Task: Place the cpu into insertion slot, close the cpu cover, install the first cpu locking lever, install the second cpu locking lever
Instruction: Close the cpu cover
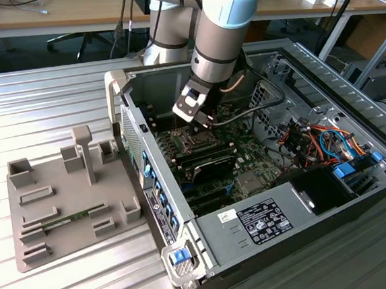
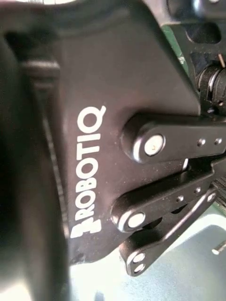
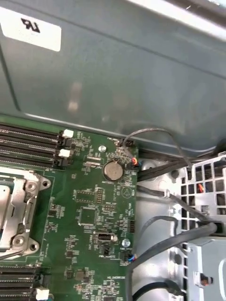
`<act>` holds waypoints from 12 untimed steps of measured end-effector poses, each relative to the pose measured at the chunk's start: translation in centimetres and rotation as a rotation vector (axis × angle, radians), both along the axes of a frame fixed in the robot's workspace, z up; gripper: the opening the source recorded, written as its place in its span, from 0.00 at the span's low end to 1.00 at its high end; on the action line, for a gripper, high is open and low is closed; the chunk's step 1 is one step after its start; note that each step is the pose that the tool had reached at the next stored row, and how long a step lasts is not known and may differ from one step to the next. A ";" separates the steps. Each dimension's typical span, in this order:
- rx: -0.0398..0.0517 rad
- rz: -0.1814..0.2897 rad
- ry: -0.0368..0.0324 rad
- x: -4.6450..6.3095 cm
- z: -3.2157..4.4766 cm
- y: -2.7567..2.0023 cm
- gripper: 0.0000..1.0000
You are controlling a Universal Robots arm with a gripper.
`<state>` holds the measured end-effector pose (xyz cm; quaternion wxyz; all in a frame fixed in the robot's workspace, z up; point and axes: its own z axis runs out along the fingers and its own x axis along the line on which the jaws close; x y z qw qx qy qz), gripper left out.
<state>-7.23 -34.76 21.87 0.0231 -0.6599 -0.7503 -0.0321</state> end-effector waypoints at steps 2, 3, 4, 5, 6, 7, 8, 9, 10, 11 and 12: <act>-0.0002 0.000 0.0064 0.5 0.08 0.00 0.11; -0.0001 0.000 0.0150 1.1 0.10 -0.01 0.11; -0.0004 0.000 0.0229 1.5 0.24 -0.01 0.11; -0.0001 0.000 0.0254 1.7 0.48 -0.01 0.11; -0.0002 0.000 0.0274 1.8 0.75 -0.01 0.11; -0.0002 0.000 0.0289 1.8 1.06 -0.01 0.11; -0.0003 0.000 0.0306 1.9 1.48 -0.01 0.11; -0.0002 0.000 0.0317 1.9 1.85 -0.01 0.11; 0.0000 0.000 0.0328 2.0 2.22 0.00 0.11; -0.0002 0.000 0.0341 2.0 2.73 -0.01 0.11; -0.0002 0.000 0.0351 2.0 3.05 -0.01 0.11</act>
